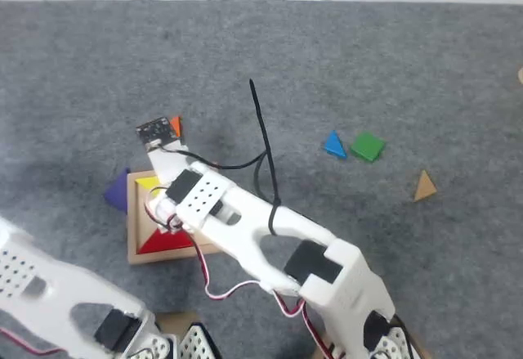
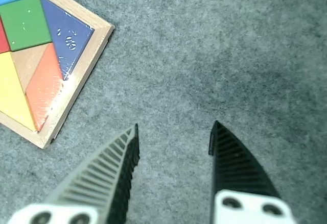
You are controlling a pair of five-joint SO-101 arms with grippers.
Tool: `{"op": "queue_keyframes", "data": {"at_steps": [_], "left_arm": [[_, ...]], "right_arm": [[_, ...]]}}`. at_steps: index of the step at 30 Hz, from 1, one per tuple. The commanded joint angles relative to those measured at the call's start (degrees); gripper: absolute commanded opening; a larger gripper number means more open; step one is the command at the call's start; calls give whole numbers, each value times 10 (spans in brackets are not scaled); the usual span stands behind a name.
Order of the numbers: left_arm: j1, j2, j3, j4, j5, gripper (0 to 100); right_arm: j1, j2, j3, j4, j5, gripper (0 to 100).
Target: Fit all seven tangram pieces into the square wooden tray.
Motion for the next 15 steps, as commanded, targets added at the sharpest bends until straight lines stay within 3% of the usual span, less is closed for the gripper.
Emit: {"op": "queue_keyframes", "data": {"at_steps": [1,15], "left_arm": [[-1,-12,-23,19,-9,220],[-13,-11,-87,21,-9,220]], "right_arm": [[-27,-66,-29,-13,26,90],[-51,-157,-28,1,72,90]]}}
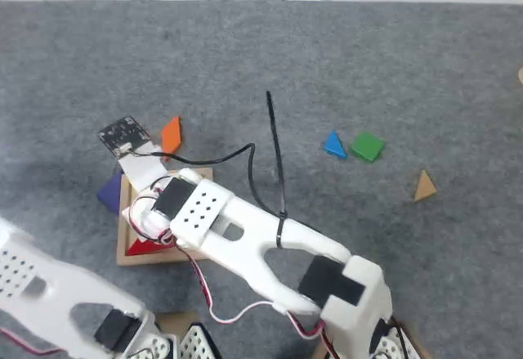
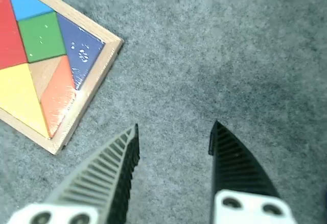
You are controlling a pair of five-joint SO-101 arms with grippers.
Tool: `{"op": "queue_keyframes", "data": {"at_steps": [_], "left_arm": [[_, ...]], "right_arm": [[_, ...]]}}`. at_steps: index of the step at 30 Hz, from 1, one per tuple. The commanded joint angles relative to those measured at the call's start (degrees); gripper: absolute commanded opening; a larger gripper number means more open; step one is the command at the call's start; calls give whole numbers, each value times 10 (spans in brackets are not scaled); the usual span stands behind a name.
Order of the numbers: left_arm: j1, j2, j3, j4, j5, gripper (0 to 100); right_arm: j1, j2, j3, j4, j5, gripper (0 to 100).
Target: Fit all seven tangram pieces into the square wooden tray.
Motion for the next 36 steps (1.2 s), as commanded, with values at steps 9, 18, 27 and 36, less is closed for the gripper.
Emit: {"op": "queue_keyframes", "data": {"at_steps": [9,18,27,36], "left_arm": [[-28,-8,-63,21,-10,220],[-45,-8,-63,19,-20,220],[-48,-8,-63,19,-41,220],[-57,-7,-63,19,-45,220]], "right_arm": [[-28,-65,65,-86,51,90],[42,-109,97,-10,38,91],[58,-114,248,-111,33,94],[51,-32,178,-116,45,95]]}}
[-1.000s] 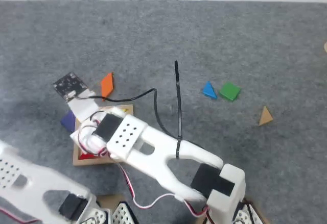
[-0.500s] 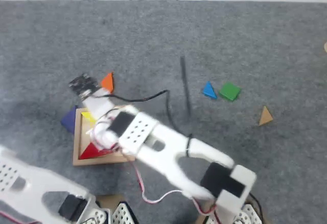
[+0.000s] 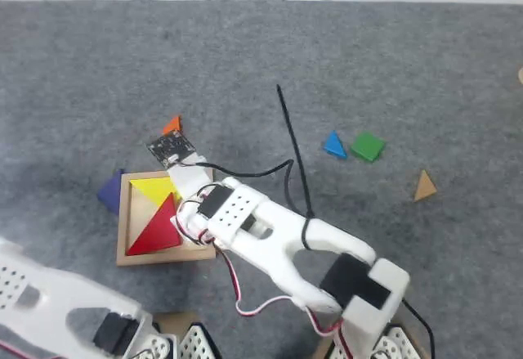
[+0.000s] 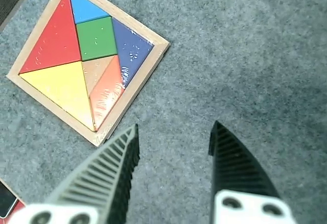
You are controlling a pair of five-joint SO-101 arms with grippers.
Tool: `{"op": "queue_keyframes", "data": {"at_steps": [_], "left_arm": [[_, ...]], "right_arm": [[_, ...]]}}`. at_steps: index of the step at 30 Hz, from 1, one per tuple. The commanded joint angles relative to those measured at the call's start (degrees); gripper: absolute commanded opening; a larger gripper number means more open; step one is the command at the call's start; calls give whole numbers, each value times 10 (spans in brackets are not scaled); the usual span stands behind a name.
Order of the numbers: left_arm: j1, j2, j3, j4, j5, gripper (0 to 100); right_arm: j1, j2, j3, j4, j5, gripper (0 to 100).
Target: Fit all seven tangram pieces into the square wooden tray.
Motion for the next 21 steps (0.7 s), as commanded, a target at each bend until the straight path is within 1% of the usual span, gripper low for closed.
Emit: {"op": "queue_keyframes", "data": {"at_steps": [1,6,13,21], "left_arm": [[-4,-7,-22,18,-4,220],[-4,-7,-22,18,-4,220],[-2,-7,-20,18,-4,220],[-3,-7,-18,18,-4,220]], "right_arm": [[-12,25,-66,-5,5,95],[-24,73,-119,-4,5,95],[-24,83,-173,-5,7,95],[-28,102,-195,-27,8,95]]}}
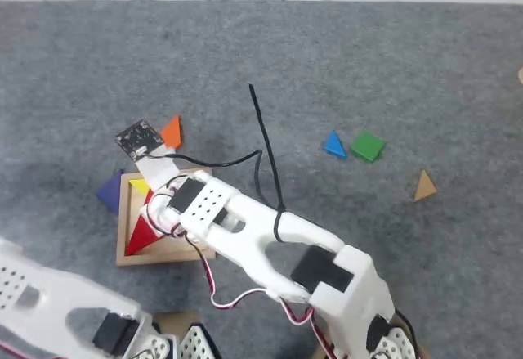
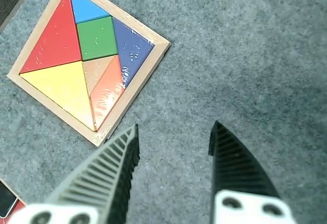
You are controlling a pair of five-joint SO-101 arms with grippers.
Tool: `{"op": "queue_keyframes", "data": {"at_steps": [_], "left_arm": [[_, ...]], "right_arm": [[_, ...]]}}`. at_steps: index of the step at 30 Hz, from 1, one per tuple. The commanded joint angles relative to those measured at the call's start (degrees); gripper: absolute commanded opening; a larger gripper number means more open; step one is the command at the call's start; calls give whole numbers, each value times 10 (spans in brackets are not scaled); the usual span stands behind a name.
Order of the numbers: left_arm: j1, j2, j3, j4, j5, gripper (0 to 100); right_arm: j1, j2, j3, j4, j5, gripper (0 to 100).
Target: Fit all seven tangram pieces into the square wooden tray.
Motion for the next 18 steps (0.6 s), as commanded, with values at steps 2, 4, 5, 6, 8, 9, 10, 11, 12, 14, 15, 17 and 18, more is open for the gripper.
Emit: {"op": "queue_keyframes", "data": {"at_steps": [2,4,5,6,8,9,10,11,12,14,15,17,18], "left_arm": [[-4,-7,-18,18,-4,220],[-4,-7,-18,18,-4,220],[-4,-7,-18,18,-4,220],[-4,-6,-18,18,-4,220],[-5,-6,-18,18,-4,220],[-5,-6,-18,18,-4,220],[-5,-6,-18,18,-4,220],[-5,-6,-18,18,-4,220],[-5,-6,-18,18,-4,220],[-4,-6,-18,18,-4,220],[-4,-6,-18,18,-4,220],[-4,-6,-18,18,-4,220],[-4,-6,-18,18,-4,219]], "right_arm": [[-6,4,-31,-27,20,95],[-11,15,-31,-41,25,95],[-12,20,-31,-48,25,95],[-13,23,-31,-55,25,95],[-14,26,-31,-72,26,95],[-14,26,-31,-79,26,95],[-14,26,-31,-85,26,95],[-14,28,-31,-89,26,95],[-14,29,-31,-95,26,95],[-21,29,-29,-108,26,95],[-23,29,-28,-114,26,95],[-31,29,-28,-123,26,95],[-33,29,-28,-127,26,95]]}}
